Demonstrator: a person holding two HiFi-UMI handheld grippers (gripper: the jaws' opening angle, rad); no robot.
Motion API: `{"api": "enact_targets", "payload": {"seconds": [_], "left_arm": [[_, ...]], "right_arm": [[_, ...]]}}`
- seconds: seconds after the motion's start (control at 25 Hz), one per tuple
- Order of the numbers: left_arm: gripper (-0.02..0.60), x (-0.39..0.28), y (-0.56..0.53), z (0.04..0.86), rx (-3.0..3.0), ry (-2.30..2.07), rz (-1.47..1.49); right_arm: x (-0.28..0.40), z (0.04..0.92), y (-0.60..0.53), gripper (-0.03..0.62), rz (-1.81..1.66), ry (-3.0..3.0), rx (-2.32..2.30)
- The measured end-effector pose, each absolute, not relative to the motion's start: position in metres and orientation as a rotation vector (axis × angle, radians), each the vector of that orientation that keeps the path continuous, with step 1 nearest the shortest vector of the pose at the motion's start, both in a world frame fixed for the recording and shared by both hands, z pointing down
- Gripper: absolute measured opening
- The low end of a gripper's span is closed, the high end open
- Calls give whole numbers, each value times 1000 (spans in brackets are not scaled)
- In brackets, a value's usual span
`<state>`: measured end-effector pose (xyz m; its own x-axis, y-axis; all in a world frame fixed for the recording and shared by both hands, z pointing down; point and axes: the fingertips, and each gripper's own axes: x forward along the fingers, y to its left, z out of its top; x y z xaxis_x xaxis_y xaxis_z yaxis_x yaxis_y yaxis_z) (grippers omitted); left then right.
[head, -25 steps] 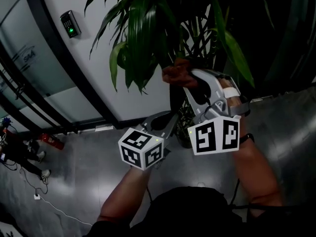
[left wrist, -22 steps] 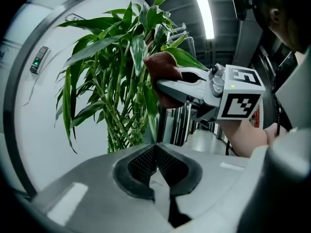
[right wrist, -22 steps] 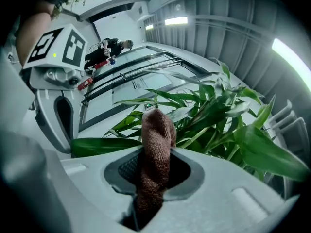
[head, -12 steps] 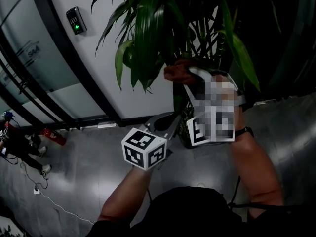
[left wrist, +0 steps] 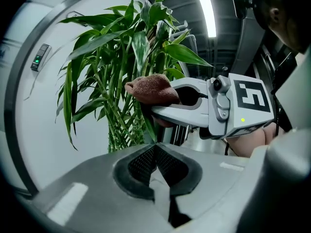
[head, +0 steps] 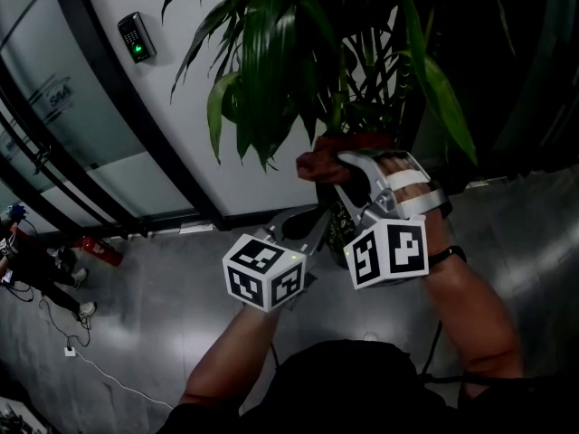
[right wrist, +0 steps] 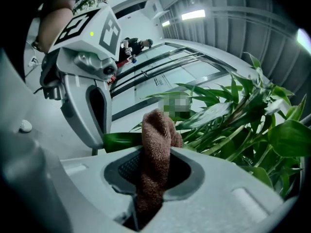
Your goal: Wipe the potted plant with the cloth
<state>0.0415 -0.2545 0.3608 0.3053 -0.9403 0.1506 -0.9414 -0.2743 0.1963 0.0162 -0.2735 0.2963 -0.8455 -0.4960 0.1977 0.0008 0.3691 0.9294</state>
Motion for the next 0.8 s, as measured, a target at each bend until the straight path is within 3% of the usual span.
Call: {"api": "enact_targets", "payload": {"seconds": [0.8], "left_arm": [[17, 38, -254, 350, 2344, -1743, -22]], "right_arm": [[51, 316, -232, 71, -1362, -2196, 248]]}}
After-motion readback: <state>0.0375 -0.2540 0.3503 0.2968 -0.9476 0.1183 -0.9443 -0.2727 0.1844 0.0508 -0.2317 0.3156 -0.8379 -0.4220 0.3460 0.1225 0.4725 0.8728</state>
